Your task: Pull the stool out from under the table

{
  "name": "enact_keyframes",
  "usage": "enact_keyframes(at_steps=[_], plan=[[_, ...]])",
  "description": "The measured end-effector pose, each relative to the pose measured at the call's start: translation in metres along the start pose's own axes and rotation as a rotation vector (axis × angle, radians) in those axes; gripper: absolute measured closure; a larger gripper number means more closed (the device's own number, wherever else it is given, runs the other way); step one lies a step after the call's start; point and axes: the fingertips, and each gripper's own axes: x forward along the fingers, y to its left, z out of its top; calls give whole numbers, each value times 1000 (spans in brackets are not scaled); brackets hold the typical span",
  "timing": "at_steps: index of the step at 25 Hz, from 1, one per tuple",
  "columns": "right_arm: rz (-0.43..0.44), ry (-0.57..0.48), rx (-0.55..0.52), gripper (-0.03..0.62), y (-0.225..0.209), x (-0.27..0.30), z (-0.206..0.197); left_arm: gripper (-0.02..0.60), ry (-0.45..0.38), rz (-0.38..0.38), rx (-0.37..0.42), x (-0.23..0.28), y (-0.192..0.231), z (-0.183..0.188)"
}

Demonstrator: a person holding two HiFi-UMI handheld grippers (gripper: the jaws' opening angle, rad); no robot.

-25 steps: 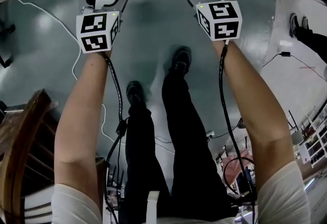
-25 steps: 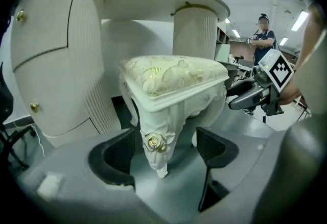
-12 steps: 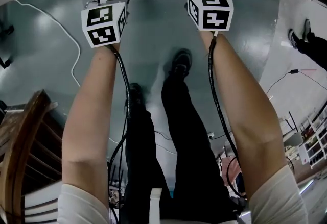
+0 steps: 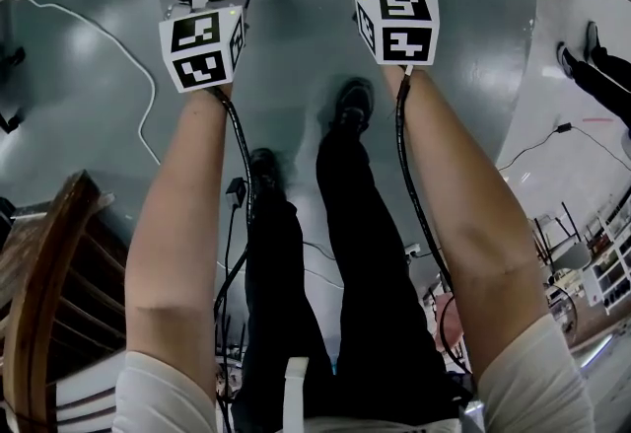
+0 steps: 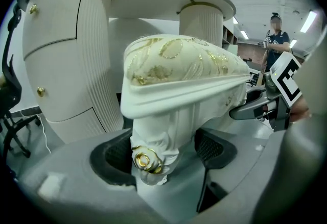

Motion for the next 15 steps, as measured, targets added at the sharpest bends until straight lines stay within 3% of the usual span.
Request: enact_keyframes(at_steps=[10,15], plan=[[-12,31,35,335,69,-67,-75,224,39,-70,44,-75,-18,-70],[21,75,48,341,104,-110,-114,224,62,-88,60,-121,-37,-105]])
